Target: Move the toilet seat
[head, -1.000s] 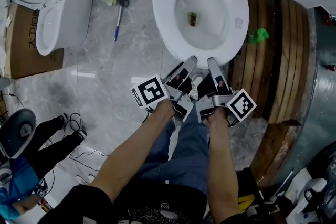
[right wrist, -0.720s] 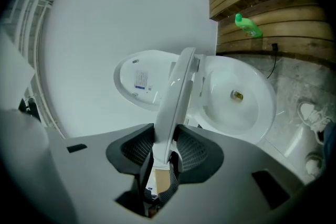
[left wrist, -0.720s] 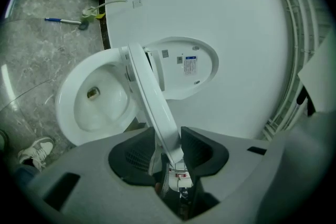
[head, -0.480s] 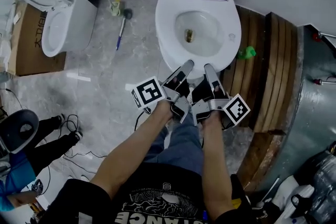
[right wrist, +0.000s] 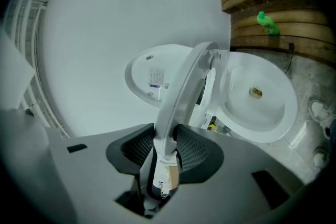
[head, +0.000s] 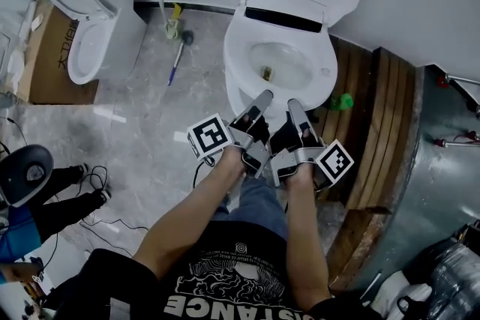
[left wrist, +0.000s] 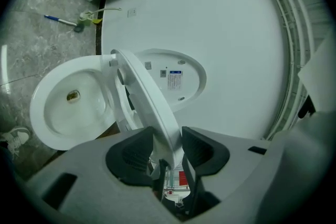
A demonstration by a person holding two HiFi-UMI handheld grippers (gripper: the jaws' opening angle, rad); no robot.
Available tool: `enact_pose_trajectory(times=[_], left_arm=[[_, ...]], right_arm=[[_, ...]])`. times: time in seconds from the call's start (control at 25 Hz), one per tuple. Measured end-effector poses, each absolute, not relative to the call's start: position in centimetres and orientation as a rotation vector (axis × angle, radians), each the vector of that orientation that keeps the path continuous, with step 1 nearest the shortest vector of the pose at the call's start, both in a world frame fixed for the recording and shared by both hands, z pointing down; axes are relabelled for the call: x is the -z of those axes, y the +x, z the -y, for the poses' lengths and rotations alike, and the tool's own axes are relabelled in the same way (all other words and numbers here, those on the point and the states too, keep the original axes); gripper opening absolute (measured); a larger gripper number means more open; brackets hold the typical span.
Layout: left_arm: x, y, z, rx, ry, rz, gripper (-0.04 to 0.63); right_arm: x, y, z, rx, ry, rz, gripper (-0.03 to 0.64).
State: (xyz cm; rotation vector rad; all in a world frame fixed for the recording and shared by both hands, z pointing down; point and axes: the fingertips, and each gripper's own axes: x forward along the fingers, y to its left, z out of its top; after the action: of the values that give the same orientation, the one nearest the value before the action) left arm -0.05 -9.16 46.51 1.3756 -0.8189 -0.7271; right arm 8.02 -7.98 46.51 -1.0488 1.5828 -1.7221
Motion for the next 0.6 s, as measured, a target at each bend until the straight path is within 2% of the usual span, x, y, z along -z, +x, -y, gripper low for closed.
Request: enact_pose_trajectory(times=[0.4, 0.6], left_arm=[[-41.4, -0.4, 14.3, 0.860, 1.401, 0.856, 0.198], [-41.9, -0.4, 18.9, 0.886, 1.399, 0.897, 0.198]], right_arm=[[-41.1, 7.8, 12.8, 1.706, -0.960, -1.743, 0.140], [-41.6, 7.9, 17.9, 1.732, -0.906, -1.733, 0.138]])
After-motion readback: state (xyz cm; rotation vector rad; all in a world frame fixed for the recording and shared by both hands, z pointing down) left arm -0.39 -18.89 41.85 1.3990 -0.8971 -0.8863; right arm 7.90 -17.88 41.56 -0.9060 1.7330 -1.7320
